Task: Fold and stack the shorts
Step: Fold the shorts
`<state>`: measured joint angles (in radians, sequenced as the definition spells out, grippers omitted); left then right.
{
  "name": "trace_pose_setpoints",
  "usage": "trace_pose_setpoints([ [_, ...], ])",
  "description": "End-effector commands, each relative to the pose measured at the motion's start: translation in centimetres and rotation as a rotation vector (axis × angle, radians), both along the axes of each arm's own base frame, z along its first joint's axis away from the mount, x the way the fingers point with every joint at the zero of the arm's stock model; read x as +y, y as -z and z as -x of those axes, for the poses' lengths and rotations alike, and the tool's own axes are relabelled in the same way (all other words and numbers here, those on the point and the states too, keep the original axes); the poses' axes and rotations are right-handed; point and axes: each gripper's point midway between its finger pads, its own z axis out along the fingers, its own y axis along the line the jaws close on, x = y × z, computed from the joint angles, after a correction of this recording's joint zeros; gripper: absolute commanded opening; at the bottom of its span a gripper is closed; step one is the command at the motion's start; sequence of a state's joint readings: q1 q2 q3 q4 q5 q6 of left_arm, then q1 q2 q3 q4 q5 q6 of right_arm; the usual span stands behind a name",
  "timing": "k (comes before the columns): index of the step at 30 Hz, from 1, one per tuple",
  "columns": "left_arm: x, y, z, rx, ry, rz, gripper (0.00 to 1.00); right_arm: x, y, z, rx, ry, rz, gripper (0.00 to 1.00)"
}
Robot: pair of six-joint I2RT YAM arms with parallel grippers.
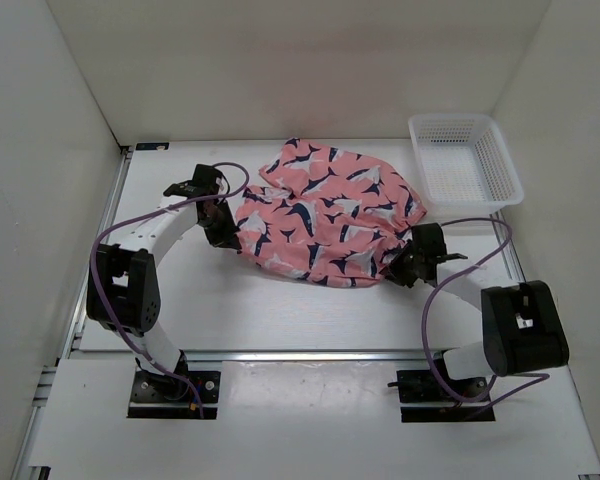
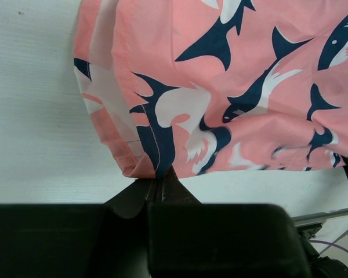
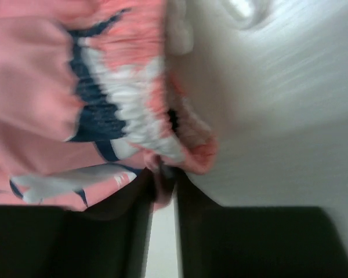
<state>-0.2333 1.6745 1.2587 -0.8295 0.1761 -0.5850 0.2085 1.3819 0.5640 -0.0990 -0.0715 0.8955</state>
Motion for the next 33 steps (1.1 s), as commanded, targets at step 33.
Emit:
trace_pose_setpoints([
  [33,12.1,-54.2,16.9,-1.461,-0.402,0.024,0.1,-4.8,-49.8,8.7,-0.974,-0.335,0.395,0.0],
])
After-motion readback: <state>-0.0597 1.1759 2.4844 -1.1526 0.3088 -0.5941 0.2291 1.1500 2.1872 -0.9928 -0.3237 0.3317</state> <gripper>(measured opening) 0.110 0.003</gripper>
